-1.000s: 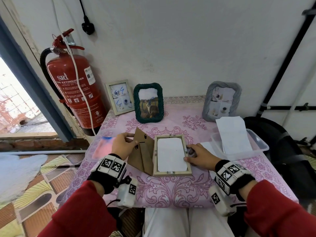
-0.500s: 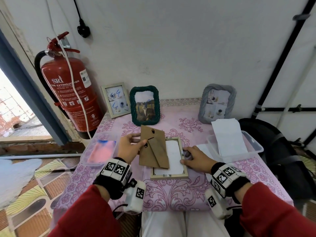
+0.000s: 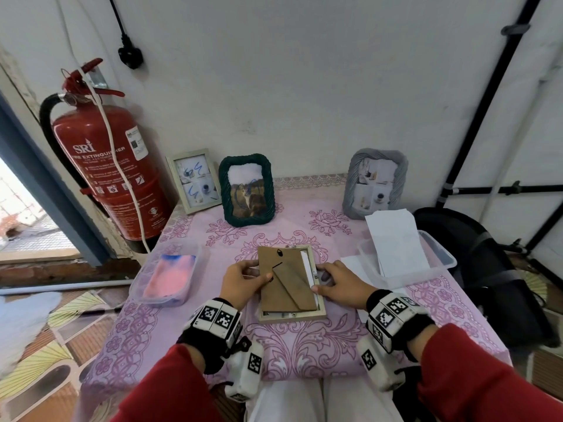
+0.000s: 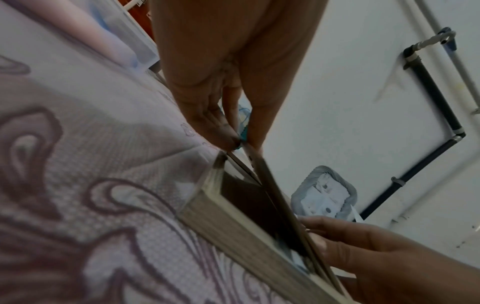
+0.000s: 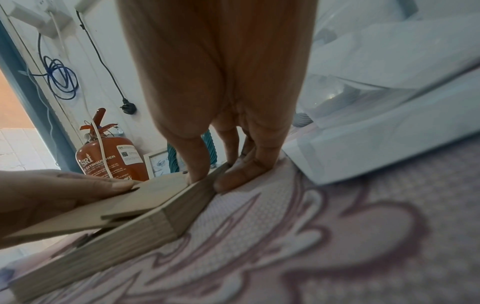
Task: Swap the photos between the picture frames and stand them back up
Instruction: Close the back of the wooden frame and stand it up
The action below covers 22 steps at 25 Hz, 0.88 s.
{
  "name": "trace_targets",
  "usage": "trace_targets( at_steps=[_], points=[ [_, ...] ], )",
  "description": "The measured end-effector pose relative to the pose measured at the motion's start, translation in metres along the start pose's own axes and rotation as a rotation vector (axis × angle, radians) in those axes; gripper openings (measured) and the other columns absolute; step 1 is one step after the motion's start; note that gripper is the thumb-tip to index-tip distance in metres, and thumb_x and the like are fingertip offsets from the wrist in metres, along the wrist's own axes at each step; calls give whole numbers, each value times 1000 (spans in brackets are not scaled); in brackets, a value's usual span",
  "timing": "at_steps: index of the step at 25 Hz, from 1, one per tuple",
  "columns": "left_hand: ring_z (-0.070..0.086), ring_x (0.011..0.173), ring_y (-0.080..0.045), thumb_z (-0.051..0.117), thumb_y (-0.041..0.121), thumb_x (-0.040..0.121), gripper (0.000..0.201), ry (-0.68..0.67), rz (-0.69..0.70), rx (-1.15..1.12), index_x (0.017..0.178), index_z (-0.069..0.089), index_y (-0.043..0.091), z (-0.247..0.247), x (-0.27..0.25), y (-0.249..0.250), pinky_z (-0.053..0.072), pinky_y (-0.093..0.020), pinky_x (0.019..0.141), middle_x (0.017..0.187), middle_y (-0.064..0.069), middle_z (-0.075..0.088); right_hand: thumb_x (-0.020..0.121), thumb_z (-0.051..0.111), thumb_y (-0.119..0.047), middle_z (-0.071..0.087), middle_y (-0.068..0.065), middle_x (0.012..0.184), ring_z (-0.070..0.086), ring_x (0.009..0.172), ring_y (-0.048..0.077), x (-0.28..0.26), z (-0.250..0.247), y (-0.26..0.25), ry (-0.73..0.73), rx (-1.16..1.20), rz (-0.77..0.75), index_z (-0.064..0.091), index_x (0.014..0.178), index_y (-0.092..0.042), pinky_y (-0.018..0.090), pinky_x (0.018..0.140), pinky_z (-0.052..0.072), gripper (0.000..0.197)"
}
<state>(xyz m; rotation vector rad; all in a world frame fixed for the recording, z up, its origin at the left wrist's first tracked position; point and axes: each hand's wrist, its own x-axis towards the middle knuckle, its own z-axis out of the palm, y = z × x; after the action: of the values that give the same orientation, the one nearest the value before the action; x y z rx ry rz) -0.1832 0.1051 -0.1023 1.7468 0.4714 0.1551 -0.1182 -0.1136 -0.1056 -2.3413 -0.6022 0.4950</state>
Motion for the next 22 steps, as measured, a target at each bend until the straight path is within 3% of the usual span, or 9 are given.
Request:
trace_targets(
  at_steps=[1,5,8,12,14,17,22],
  points=[
    [57,84,-26,73,3,77,45,1,7,24,118,56,-4,1,0,-1,53,-42,86,89,-16,58,89,61,-27,33,4,108,45,98,12,0,0,1,-1,0,1,38,138,-11,22,99,36,57],
    [54,87,-21,74,8,76,41,15,54,129,115,62,2,2,-1,-5,45,-27,78,94,-9,57,90,59,-24,33,5,108,47,99,15,2,1,1,-2,27,16,38,138,-9,32,102,42,55],
    [57,90,-22,72,8,79,39,-8,77,150,117,63,3,5,-5,-7,50,-32,84,103,-14,66,92,57,-23,32,5,109,50,99,20,2,1,1,-5,59,30,37,138,-6,36,99,46,53],
    [63,91,-23,69,8,82,43,-17,125,173,123,59,1,8,-7,-9,53,-27,80,111,-16,67,91,58,-24,31,4,109,53,110,28,2,1,1,-8,42,34,36,138,-6,35,98,46,55],
    [63,99,-29,70,10,82,47,-12,120,198,126,56,2,9,-5,-11,52,-36,90,114,-18,64,91,58,-25,32,4,109,52,107,24,1,1,0,-8,33,31,36,138,-6,33,97,47,55],
    [60,102,-33,72,11,79,55,16,97,207,129,53,2,9,-2,-14,50,-43,94,114,-21,59,91,58,-26,32,4,109,52,109,25,0,0,-1,-2,23,26,36,138,-7,33,98,46,55],
    [54,89,-24,76,13,76,56,42,87,238,125,53,4,9,0,-17,50,-40,92,106,-16,55,91,57,-26,32,5,109,51,109,24,0,-1,-3,-16,5,20,36,139,-7,31,100,43,56]
  ],
)
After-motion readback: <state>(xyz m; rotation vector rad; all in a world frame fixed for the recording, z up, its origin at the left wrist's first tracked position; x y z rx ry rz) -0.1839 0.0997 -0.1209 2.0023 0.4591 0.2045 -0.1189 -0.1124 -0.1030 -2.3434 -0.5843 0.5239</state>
